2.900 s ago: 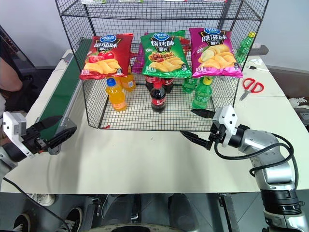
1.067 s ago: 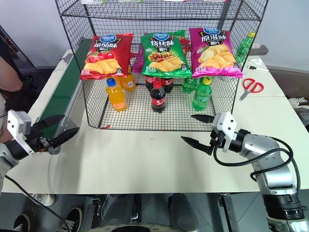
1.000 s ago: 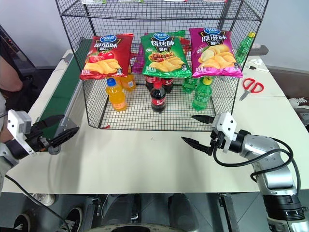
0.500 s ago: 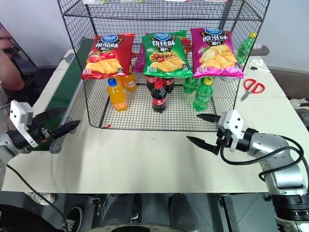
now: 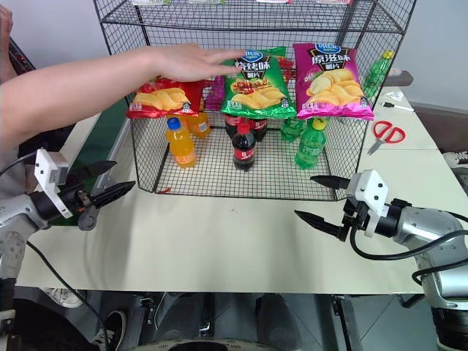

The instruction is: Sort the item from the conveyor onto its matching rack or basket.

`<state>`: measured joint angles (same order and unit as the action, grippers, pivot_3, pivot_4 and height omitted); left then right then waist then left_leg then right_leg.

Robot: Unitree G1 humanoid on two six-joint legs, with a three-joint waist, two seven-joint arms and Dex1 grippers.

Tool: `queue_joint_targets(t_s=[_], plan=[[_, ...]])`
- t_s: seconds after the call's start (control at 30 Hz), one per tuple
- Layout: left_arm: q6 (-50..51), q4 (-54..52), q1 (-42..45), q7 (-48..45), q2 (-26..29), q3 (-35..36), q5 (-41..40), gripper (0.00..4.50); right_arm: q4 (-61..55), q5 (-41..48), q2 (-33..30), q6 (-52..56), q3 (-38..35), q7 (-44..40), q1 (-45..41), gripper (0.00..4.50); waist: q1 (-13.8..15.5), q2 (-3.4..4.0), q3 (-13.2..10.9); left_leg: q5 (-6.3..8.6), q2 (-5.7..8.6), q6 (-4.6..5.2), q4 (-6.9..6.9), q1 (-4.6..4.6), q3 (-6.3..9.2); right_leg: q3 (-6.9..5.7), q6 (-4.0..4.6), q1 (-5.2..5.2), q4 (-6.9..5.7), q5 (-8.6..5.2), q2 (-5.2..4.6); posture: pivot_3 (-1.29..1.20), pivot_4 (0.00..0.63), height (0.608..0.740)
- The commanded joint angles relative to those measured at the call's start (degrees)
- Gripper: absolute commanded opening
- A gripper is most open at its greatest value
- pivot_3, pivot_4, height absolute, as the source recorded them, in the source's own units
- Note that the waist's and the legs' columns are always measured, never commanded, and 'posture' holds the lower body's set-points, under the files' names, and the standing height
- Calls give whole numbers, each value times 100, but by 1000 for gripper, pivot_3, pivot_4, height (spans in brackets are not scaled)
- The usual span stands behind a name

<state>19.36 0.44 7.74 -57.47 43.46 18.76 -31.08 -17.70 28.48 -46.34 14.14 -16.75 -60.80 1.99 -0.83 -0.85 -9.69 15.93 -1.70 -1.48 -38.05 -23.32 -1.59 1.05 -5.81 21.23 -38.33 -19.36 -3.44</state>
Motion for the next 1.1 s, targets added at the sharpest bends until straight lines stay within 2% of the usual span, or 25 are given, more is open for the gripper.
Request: queue_joint_targets(t_s=[0.03,0.83,1.1], plan=[[-65,-10,91,-47,40,35,1,4500,-239,122,-94,-48,-216,-24,52,4479,-8,0,0,0,-3,0,0,0,0,0,0,0,0,0,3,0,150,739],[470,-174,106,49,-5,-12,-129,4500,-499,213,-192,33,-351,-81,303,4479,6,0,0,0,-2,0,-1,0,1,0,0,-2,-2,0,4,0,150,739],[126,-11,284,-76,-67,-37,19,4500,-496,195,-182,10,-372,-46,329,4479,9,0,0,0,-1,0,-4,0,1,0,0,-2,-3,0,4,0,150,739]])
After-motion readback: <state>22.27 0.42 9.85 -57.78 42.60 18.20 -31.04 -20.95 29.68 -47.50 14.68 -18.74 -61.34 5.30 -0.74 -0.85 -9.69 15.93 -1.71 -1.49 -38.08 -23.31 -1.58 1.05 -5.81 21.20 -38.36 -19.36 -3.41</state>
